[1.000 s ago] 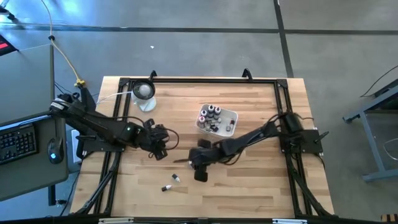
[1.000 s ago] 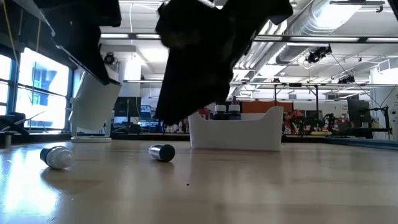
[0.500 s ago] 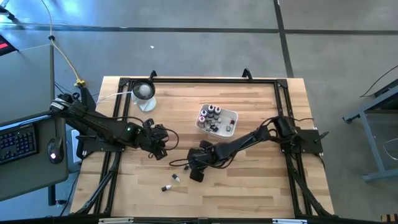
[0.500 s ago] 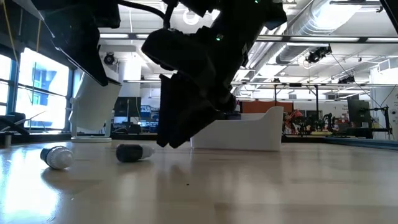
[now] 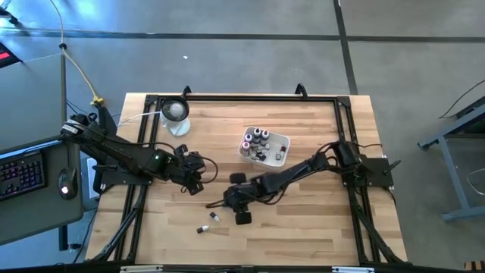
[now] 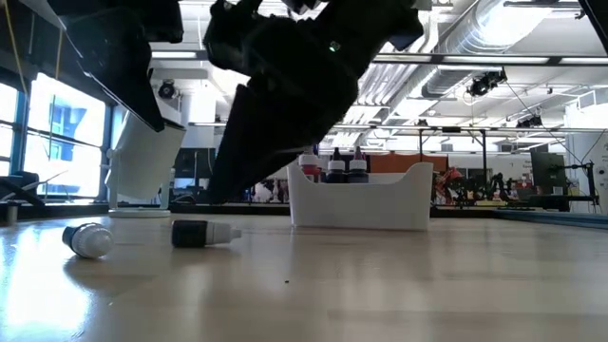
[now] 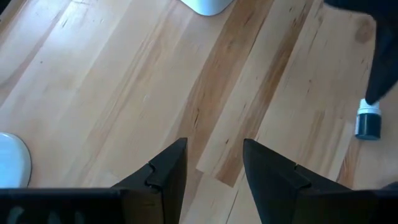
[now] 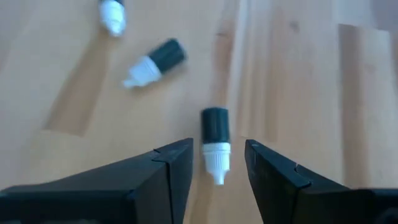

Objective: Pick & Place food coloring
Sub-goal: Put the black small food coloring bottle into the white bin

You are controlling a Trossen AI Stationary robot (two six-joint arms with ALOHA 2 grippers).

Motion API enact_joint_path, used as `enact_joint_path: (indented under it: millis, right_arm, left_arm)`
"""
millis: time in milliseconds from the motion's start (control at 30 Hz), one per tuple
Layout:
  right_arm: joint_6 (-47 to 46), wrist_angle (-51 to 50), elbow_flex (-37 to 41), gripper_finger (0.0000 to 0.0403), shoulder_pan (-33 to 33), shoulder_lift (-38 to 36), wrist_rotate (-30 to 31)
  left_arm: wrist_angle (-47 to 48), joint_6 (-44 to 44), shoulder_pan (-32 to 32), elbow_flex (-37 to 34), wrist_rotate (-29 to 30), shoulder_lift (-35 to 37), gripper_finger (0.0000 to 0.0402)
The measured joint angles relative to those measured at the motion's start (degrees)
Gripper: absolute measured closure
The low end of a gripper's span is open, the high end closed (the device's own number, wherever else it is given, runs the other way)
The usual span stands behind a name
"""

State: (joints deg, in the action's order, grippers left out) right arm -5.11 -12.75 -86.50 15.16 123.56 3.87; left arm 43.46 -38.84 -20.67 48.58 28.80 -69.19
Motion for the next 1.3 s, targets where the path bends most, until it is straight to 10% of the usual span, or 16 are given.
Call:
enact_joint_path:
  millis: [1033,1300]
  right_arm:
    - [0.4,4.2,1.3,0.0315,-1.7,1.4,-6.3]
    - [0.9,-21.9,1.1,0.0333,-4.5,-11.9,11.9]
  left_arm:
    - [0.3,0.0,0.0,0.0,0.3,0.0,0.0250]
    - [-0.1,0.0,0.0,0.0,-1.4,0.0,0.0250]
